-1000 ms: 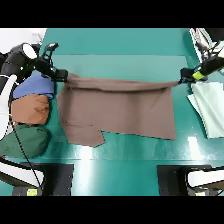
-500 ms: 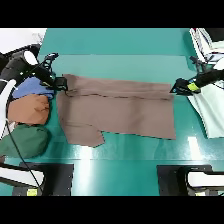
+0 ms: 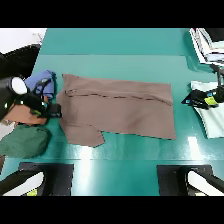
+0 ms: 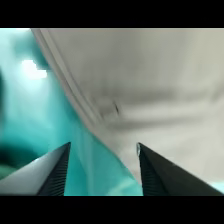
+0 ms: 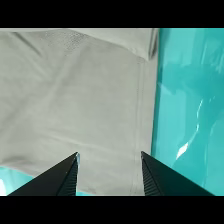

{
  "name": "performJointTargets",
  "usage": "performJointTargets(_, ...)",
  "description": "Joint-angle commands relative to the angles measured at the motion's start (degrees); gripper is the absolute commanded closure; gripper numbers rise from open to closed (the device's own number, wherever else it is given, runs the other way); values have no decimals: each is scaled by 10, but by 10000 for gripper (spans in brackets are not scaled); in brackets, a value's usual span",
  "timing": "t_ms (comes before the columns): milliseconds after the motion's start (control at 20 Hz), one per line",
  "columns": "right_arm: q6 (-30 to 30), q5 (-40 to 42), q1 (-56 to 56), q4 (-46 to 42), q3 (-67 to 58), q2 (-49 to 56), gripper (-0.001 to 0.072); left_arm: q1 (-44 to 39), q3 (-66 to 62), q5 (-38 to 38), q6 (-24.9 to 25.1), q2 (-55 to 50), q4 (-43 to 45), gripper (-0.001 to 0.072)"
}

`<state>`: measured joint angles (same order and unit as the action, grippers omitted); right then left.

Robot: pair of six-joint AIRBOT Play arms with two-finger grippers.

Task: Fold the shirts.

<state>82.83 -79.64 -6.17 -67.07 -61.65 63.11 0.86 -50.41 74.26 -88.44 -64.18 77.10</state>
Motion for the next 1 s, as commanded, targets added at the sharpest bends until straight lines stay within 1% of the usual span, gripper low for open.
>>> performJointTargets(0, -5, 5, -3, 1, 21, -45, 262, 0, 122, -42, -31, 66, -27, 208)
performJointTargets(150, -9, -1, -3, 1, 21, -57, 262, 0, 165, -82, -31, 66, -54, 208)
performJointTargets(300, -9, -1, -3, 1, 21, -67, 262, 0, 182, -131, -30, 66, -103, 208)
performJointTargets(400, -9, -1, -3, 1, 21, -75, 262, 0, 185, -149, -30, 66, -124, 209)
performJointTargets(500, -9, -1, -3, 1, 21, -81, 262, 0, 185, -149, -15, 66, -135, 209)
performJointTargets(900, -8, -10, -3, 1, 21, -86, 262, 0, 201, -137, -12, 66, -135, 211)
performJointTargets(950, -8, -10, -3, 1, 21, -86, 262, 0, 201, -136, -11, 66, -137, 342)
